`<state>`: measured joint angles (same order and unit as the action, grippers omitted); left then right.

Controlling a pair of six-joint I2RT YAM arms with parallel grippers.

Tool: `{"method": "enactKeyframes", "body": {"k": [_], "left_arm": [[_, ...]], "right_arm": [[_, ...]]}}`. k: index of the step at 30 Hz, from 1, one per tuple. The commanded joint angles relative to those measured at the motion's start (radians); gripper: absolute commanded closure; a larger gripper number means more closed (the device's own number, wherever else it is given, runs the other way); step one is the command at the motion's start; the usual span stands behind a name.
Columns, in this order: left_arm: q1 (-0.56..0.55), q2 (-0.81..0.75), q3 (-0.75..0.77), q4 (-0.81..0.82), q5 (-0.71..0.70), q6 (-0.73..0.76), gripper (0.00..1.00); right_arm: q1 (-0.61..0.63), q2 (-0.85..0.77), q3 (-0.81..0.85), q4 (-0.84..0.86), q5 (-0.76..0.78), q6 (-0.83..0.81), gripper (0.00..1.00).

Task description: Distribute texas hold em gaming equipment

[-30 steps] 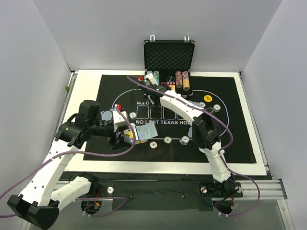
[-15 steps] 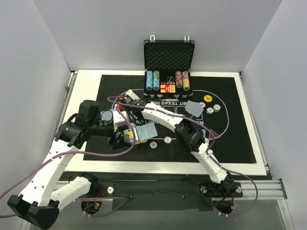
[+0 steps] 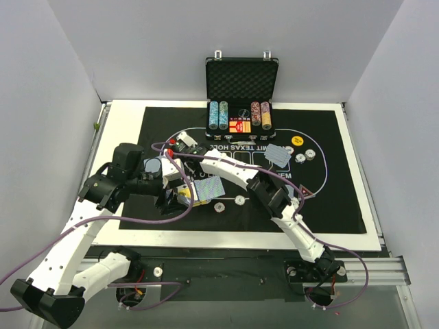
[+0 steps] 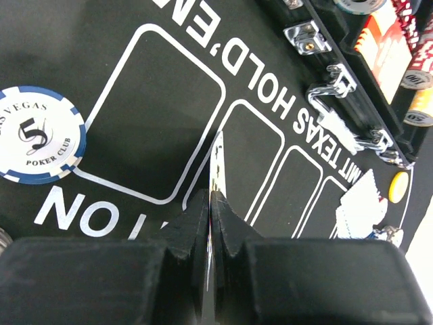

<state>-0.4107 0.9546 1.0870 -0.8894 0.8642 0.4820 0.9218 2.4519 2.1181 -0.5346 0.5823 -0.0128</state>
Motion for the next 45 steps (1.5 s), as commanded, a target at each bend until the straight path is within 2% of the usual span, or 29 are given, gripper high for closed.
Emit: {"method": "enactKeyframes", "body": {"k": [1, 8, 10, 12, 15, 19, 20, 23, 26, 29, 36, 39, 40, 43, 45], "left_arm": [[-0.004, -0.028, 0.040, 0.017, 0.021, -0.003, 1.00], [-0.004, -0.033, 0.033, 0.013, 0.016, 0.000, 1.00], [-0.004, -0.031, 0.034, 0.015, 0.018, -0.002, 1.00], [-0.004, -0.030, 0.033, 0.018, 0.018, -0.002, 1.00], [-0.004, -0.031, 0.034, 0.021, 0.016, -0.003, 1.00], [-0.004, -0.031, 0.034, 0.023, 0.016, -0.006, 1.00], [-0.004, -0.031, 0.034, 0.023, 0.018, -0.008, 1.00], [-0.005, -0.031, 0.034, 0.024, 0.015, -0.010, 1.00], [-0.005, -0.036, 0.037, 0.024, 0.015, -0.011, 1.00], [-0.005, -0.036, 0.039, 0.024, 0.015, -0.013, 1.00], [-0.004, -0.039, 0.034, 0.032, 0.019, -0.017, 1.00], [-0.005, -0.039, 0.034, 0.037, 0.022, -0.020, 1.00], [-0.005, -0.037, 0.034, 0.037, 0.025, -0.020, 1.00], [-0.005, -0.037, 0.037, 0.038, 0.027, -0.022, 1.00], [-0.004, -0.033, 0.043, 0.037, 0.029, -0.019, 1.00]], "right_arm": [[0.020, 0.018, -0.009, 0.028, 0.110, -0.032, 1.00], [0.008, 0.053, 0.020, 0.028, 0.105, -0.020, 1.00], [0.002, 0.058, 0.019, 0.024, 0.096, -0.012, 0.97], [-0.004, 0.059, 0.010, 0.010, 0.059, 0.002, 0.93], [-0.005, 0.047, -0.015, 0.005, 0.002, 0.013, 0.80], [-0.006, 0.007, -0.075, 0.037, -0.033, 0.071, 0.72], [-0.006, -0.008, -0.092, 0.042, -0.039, 0.074, 0.67], [-0.012, -0.025, -0.098, 0.044, -0.085, 0.096, 0.59], [-0.026, -0.059, -0.110, 0.048, -0.151, 0.123, 0.48], [-0.040, -0.093, -0.132, 0.062, -0.247, 0.164, 0.45], [-0.101, -0.275, -0.162, 0.070, -0.456, 0.273, 0.43], [-0.159, -0.364, -0.164, 0.051, -0.548, 0.414, 0.41], [-0.196, -0.422, -0.174, 0.058, -0.631, 0.469, 0.40], [-0.251, -0.615, -0.315, 0.139, -0.740, 0.582, 0.37], [-0.293, -0.739, -0.427, 0.221, -0.832, 0.654, 0.32]]}}
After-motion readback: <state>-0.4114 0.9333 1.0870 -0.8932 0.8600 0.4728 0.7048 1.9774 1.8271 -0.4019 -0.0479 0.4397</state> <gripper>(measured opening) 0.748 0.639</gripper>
